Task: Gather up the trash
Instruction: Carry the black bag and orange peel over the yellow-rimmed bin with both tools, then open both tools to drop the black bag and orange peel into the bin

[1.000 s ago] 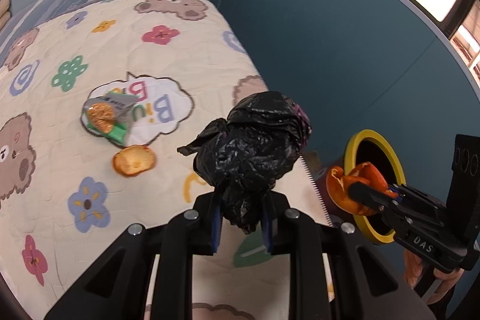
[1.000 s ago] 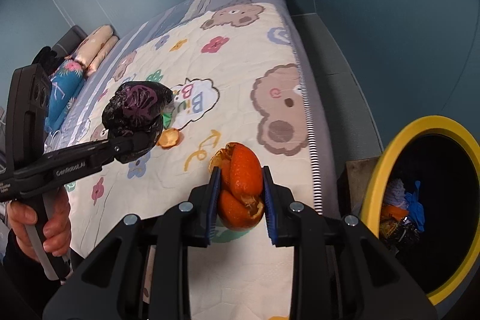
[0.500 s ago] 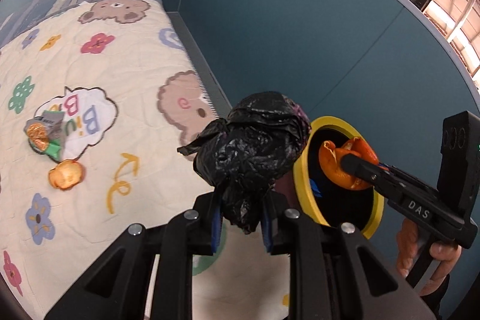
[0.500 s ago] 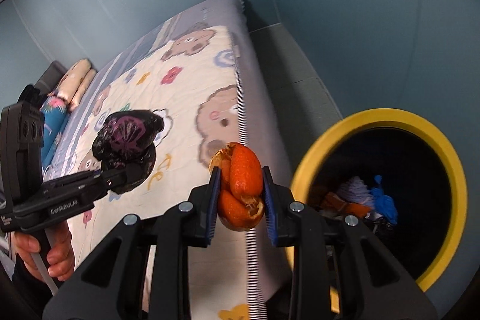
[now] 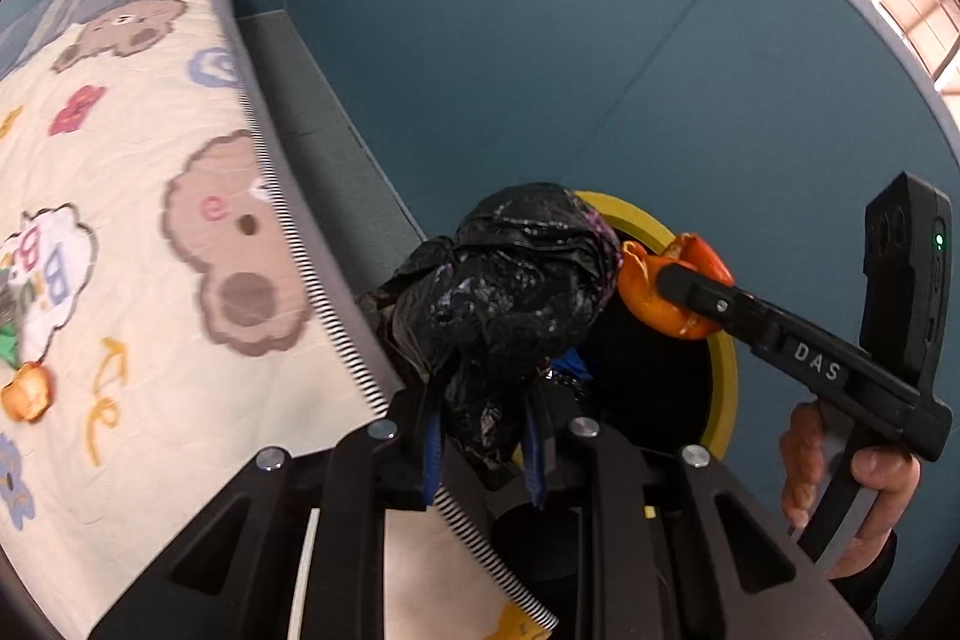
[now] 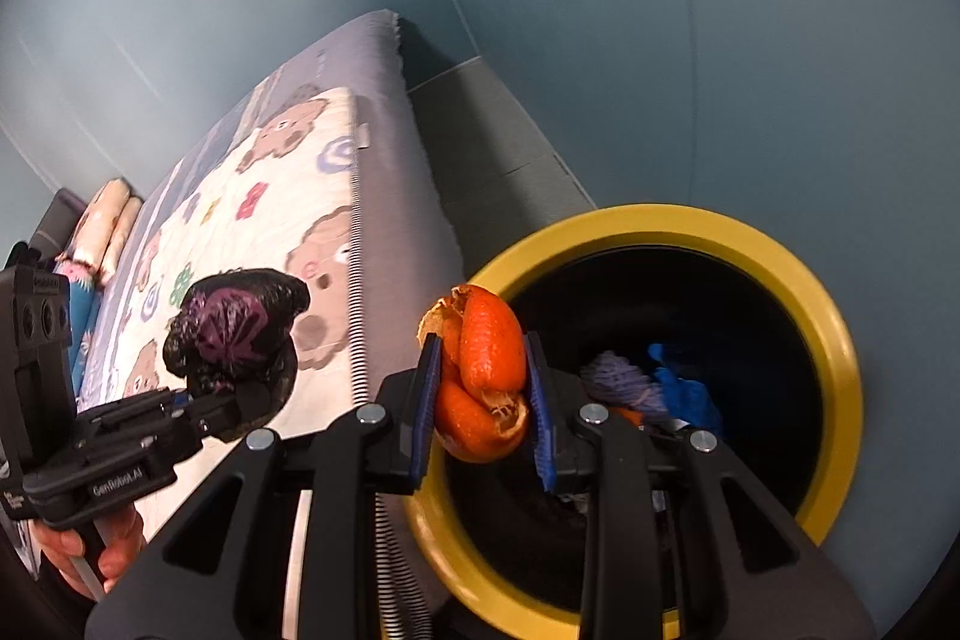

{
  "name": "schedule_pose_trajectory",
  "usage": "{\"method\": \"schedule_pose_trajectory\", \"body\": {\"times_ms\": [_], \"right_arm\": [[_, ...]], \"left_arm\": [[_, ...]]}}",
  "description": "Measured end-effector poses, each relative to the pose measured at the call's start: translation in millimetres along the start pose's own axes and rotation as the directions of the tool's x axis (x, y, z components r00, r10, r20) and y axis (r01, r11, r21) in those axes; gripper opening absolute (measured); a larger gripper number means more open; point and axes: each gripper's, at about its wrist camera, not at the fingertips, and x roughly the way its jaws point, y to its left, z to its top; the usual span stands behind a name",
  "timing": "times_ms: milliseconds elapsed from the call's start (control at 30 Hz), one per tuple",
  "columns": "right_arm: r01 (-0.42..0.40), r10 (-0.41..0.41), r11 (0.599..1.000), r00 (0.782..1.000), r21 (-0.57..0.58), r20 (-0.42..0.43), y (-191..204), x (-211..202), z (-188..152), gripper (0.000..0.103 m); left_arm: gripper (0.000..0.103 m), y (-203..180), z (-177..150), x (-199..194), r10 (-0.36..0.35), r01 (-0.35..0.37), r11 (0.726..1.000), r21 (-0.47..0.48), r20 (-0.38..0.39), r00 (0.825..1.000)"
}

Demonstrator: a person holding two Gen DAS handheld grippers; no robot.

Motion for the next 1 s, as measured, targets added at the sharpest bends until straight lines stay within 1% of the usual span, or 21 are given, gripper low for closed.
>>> {"method": "schedule_pose_trajectory", "body": {"times_ms": [167,300,367,533,633,767,800,867,900,933,1000], "right_arm": [[0.016,-0.016,0.999,1.000,0.041,-0.004,-26.9,2.2,2.3,0.026],[0.025,-0.025,0.997,1.000,0.070,-0.007,-46.6,3.8,2.1,0.026],[0.028,-0.027,0.996,1.000,0.085,-0.012,-56.3,4.9,2.0,0.026],[0.043,-0.042,0.994,0.999,0.103,-0.013,-71.6,3.8,2.3,0.027],[0.055,-0.054,0.993,0.998,0.109,-0.013,-77.8,1.6,2.5,0.028],[0.056,-0.056,0.991,0.998,0.121,-0.002,-85.2,-5.5,2.9,0.032],[0.058,-0.059,0.991,0.998,0.122,0.001,-80.4,-3.0,3.3,0.033],[0.064,-0.065,0.990,0.998,0.126,0.011,-77.7,-4.9,3.2,0.036],[0.062,-0.064,0.989,0.998,0.131,0.016,-78.6,-7.4,3.3,0.038],[0.062,-0.066,0.989,0.998,0.137,0.021,-80.0,-10.3,3.4,0.042],[0.067,-0.072,0.988,0.997,0.140,0.032,-81.0,-15.4,3.8,0.043]], "left_arm": [[0.019,-18.1,5.1,23.5,-0.011,0.012,0.999,0.030,-0.030,0.999],[0.019,-34.2,2.9,37.1,-0.006,0.009,0.998,0.066,-0.045,0.999],[0.020,-41.3,3.0,44.5,-0.016,0.020,0.997,0.074,-0.058,0.998],[0.020,-53.0,-0.5,56.1,-0.026,0.033,0.996,0.087,-0.074,0.997],[0.020,-53.7,-2.4,60.5,-0.028,0.035,0.995,0.089,-0.083,0.996],[0.022,-52.4,-5.0,61.2,-0.028,0.035,0.996,0.087,-0.085,0.996],[0.022,-51.8,-4.9,60.0,-0.025,0.032,0.996,0.087,-0.083,0.996],[0.030,-51.6,-5.7,58.3,-0.026,0.032,0.996,0.080,-0.081,0.996],[0.032,-53.8,-5.3,59.1,-0.025,0.031,0.997,0.077,-0.079,0.997],[0.037,-52.5,-6.1,57.4,-0.026,0.032,0.997,0.074,-0.077,0.997],[0.046,-51.0,-8.2,54.5,-0.027,0.032,0.997,0.067,-0.071,0.997]]}}
